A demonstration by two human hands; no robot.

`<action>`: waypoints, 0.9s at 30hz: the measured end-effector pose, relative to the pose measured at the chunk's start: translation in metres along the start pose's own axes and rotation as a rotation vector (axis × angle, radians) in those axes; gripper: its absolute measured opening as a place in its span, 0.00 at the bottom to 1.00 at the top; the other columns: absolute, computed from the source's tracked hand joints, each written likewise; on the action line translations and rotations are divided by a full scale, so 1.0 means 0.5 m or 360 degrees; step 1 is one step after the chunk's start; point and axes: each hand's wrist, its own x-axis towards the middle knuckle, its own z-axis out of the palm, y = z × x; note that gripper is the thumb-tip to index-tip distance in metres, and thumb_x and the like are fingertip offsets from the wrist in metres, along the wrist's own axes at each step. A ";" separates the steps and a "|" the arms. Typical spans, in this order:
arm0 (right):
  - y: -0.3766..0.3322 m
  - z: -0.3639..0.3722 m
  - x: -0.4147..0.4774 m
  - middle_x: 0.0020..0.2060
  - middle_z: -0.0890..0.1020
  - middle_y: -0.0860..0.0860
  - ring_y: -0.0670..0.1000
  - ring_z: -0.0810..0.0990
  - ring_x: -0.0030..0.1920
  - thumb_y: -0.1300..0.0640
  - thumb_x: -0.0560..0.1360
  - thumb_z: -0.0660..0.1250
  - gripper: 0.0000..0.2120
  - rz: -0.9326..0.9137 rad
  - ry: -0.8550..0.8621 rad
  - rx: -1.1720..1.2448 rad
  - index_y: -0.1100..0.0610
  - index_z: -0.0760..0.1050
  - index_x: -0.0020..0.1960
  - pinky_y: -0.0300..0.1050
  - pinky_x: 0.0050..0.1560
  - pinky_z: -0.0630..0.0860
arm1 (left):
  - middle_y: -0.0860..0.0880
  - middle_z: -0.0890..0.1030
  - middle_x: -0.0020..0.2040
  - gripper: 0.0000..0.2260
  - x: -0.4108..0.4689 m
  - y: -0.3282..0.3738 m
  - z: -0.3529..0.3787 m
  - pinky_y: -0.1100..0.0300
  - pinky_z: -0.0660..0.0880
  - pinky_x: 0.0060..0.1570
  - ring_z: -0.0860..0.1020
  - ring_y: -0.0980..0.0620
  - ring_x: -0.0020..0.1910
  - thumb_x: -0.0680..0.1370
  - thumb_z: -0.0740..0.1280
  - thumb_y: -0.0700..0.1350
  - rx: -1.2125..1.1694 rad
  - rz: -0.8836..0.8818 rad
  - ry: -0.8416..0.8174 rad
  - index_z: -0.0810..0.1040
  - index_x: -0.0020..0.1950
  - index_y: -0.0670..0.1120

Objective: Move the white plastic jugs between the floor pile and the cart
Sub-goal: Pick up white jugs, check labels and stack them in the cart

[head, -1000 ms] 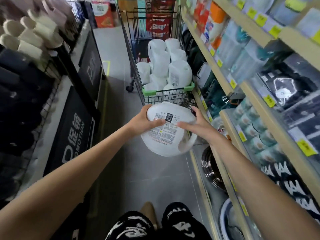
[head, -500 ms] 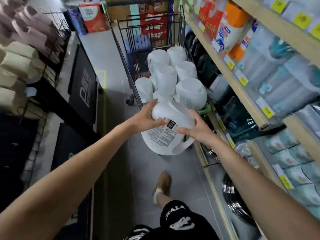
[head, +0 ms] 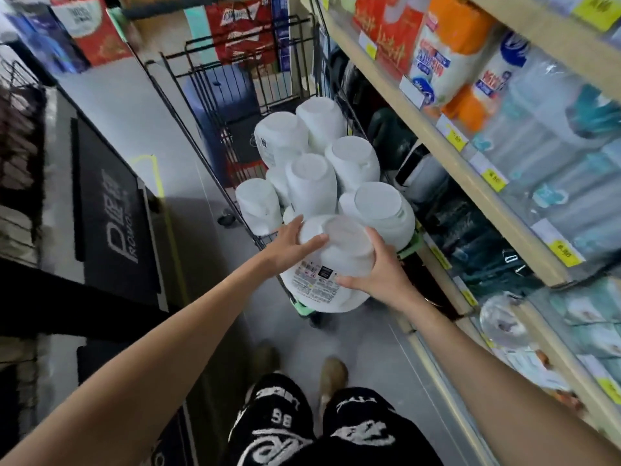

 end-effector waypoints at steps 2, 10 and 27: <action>0.000 0.021 0.011 0.65 0.62 0.50 0.44 0.62 0.63 0.49 0.60 0.82 0.53 0.0095 0.0069 0.0004 0.43 0.53 0.76 0.38 0.62 0.64 | 0.47 0.61 0.76 0.43 0.053 -0.015 -0.016 0.55 0.61 0.71 0.63 0.48 0.73 0.73 0.66 0.64 0.0036 0.0016 -0.0085 0.52 0.78 0.45; -0.002 0.103 0.057 0.64 0.68 0.58 0.55 0.68 0.64 0.47 0.56 0.83 0.57 0.0240 0.0552 -0.0201 0.50 0.56 0.76 0.45 0.60 0.70 | 0.53 0.65 0.64 0.31 0.198 -0.021 -0.063 0.65 0.70 0.49 0.66 0.56 0.60 0.79 0.64 0.52 0.0143 0.0011 -0.0489 0.55 0.77 0.45; 0.038 0.209 0.141 0.65 0.62 0.60 0.61 0.62 0.66 0.51 0.52 0.84 0.57 0.0419 0.0942 -0.0300 0.51 0.53 0.72 0.64 0.60 0.73 | 0.51 0.59 0.63 0.46 0.353 -0.094 -0.044 0.58 0.61 0.68 0.61 0.52 0.66 0.60 0.66 0.66 0.0285 0.0317 -0.0493 0.59 0.72 0.46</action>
